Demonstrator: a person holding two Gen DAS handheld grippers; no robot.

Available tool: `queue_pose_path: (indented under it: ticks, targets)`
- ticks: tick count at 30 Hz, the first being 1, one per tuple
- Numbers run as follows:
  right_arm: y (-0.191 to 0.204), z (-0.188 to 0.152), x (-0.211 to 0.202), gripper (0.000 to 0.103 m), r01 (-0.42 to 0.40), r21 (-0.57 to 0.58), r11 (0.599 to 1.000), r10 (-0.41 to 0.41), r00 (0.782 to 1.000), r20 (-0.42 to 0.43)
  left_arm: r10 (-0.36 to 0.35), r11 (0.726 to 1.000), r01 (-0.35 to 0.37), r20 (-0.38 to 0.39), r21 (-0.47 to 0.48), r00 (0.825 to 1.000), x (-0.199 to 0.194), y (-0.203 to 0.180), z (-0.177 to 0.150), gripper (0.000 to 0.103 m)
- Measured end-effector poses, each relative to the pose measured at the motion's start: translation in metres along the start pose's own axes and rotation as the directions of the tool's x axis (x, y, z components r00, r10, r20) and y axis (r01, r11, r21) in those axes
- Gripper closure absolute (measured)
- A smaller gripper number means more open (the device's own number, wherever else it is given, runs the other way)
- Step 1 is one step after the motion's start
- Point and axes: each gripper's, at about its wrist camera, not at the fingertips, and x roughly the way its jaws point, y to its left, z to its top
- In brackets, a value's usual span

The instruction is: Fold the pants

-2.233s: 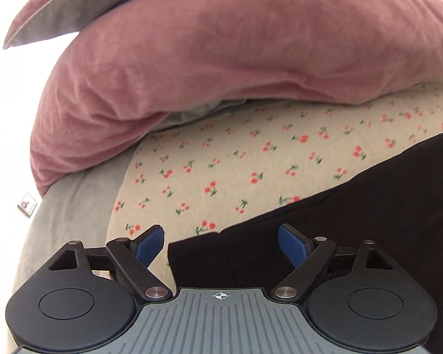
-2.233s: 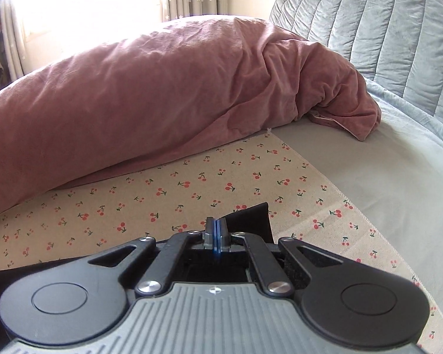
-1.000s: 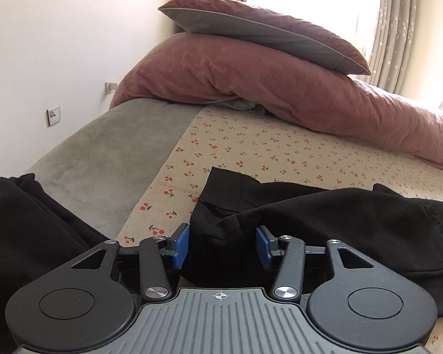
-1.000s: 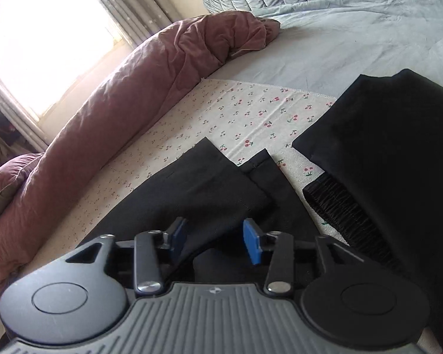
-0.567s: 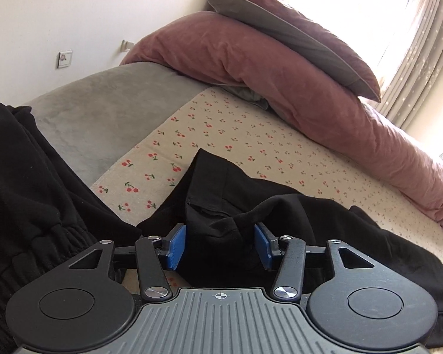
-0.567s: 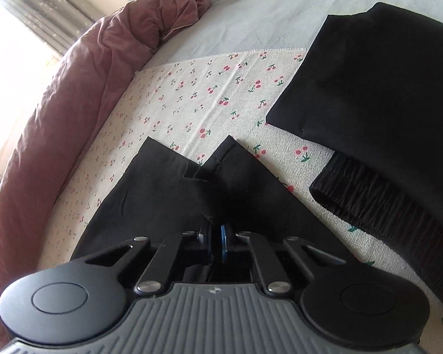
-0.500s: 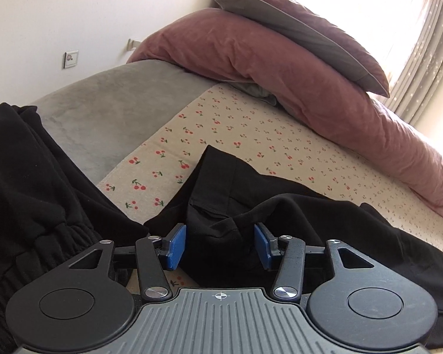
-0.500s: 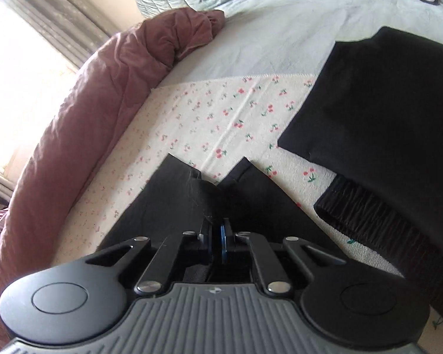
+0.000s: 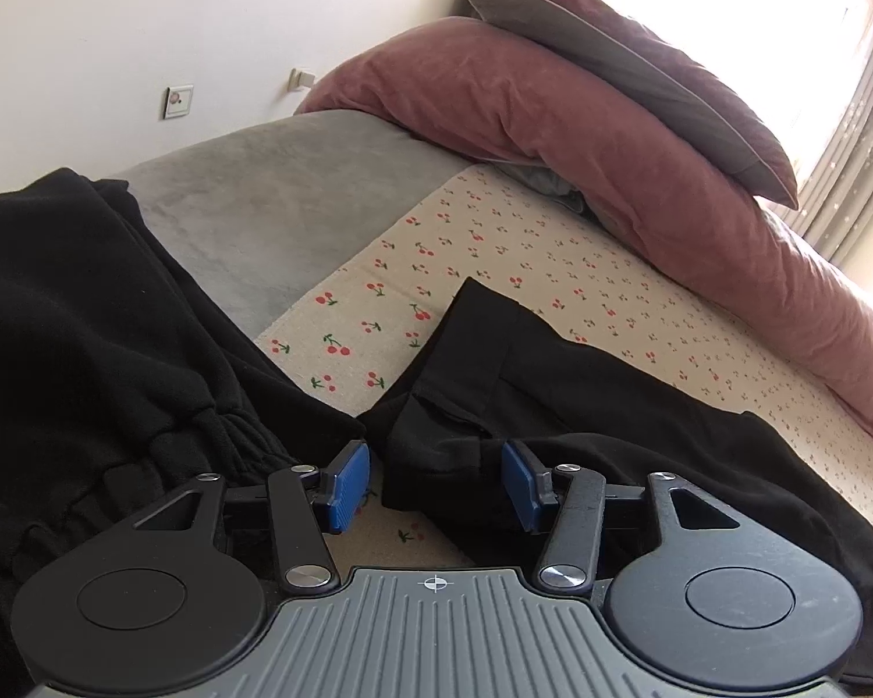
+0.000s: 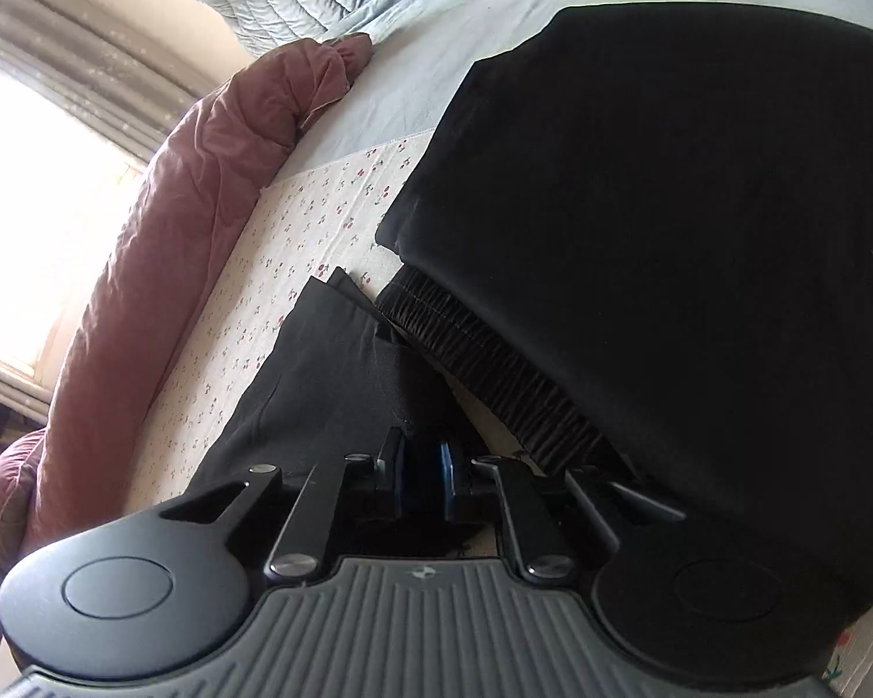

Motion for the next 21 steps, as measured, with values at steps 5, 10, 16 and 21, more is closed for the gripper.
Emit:
queue_pose_path:
  ticks: [5,10,16,21]
  targets:
    - [0.007,-0.005,-0.009,0.100,0.004,-0.018,1.000,-0.004,1.000,0.014,-0.057,0.994,0.057,0.010,-0.096,0.998,-0.020,0.020,0.000,0.052]
    - [0.011,-0.001,-0.008,0.083,0.002,0.064,0.998,0.001,0.999,-0.034,-0.111,0.992,0.108,-0.036,-0.058,0.993,-0.020,0.004,-0.011,0.029]
    - [0.007,-0.025,-0.005,0.053,-0.094,0.107,0.990,0.106,0.988,-0.110,-0.191,0.981,0.187,-0.119,-0.049,0.974,0.001,-0.008,-0.030,0.014]
    - [0.024,0.005,0.032,0.060,-0.060,0.170,0.984,0.069,0.996,-0.050,-0.145,0.983,0.129,-0.127,-0.129,0.981,0.037,-0.001,-0.026,0.015]
